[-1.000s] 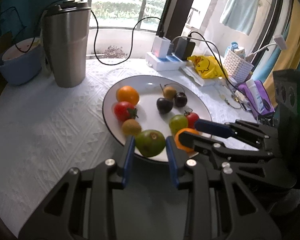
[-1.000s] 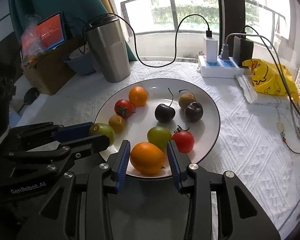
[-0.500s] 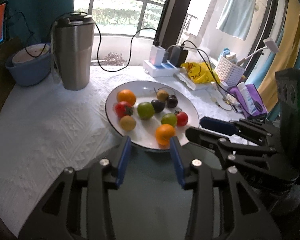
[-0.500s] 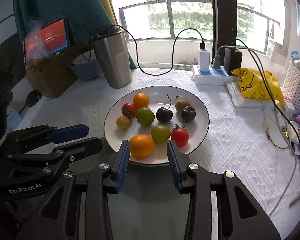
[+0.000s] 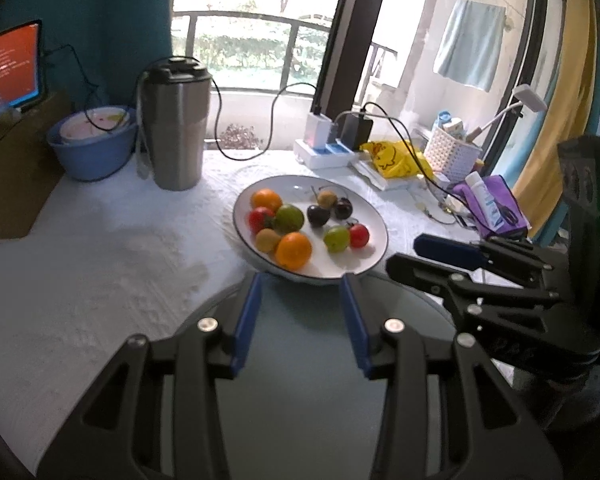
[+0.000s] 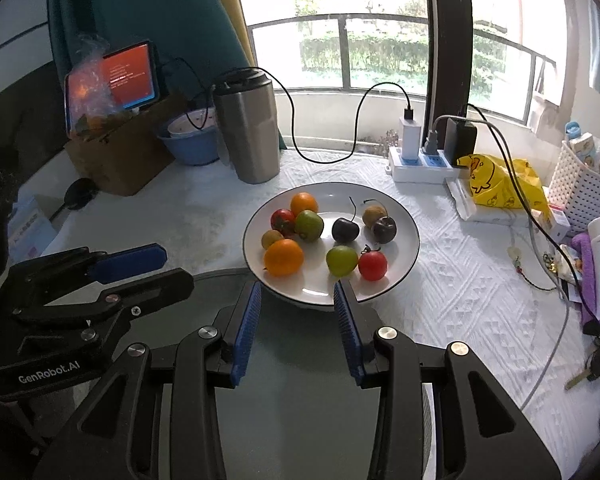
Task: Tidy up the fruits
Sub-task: 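Withdraw both open tools from the bowl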
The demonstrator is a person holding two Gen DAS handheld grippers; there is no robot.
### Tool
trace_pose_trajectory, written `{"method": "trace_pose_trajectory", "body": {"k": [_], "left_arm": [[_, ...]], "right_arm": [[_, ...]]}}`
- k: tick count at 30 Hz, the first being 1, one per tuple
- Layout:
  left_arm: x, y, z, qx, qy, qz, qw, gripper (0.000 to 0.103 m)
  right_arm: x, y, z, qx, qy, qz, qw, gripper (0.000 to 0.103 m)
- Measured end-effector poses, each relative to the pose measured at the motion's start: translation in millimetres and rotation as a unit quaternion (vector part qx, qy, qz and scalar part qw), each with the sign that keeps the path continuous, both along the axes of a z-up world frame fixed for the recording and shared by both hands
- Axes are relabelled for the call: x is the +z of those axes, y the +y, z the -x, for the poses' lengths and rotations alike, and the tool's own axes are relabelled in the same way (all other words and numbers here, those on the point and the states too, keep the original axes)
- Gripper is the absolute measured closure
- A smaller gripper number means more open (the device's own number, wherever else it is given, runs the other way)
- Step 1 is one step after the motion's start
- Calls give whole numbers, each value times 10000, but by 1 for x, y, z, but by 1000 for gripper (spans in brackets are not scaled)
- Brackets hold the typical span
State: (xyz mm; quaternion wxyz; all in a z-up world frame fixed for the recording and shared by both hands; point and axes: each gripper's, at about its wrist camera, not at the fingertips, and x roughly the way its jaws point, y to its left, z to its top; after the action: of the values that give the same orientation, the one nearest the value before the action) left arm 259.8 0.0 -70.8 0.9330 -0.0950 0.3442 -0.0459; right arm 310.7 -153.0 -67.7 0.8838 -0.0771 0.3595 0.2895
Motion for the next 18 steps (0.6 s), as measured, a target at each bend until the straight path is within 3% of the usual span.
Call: {"method": "trace_pose_trajectory", "body": {"k": [13, 16, 18], "left_arm": [[17, 1, 39, 169, -293, -184, 9993, 54], [23, 2, 49, 198, -405, -177, 9988, 30], [28, 2, 55, 203, -470, -193, 9985, 24]], "right_arm": [[19, -6, 39, -86, -254, -12, 9996, 63], [24, -8, 49, -150, -318, -3, 9994, 63], [28, -10, 56, -204, -369, -6, 9991, 63]]}}
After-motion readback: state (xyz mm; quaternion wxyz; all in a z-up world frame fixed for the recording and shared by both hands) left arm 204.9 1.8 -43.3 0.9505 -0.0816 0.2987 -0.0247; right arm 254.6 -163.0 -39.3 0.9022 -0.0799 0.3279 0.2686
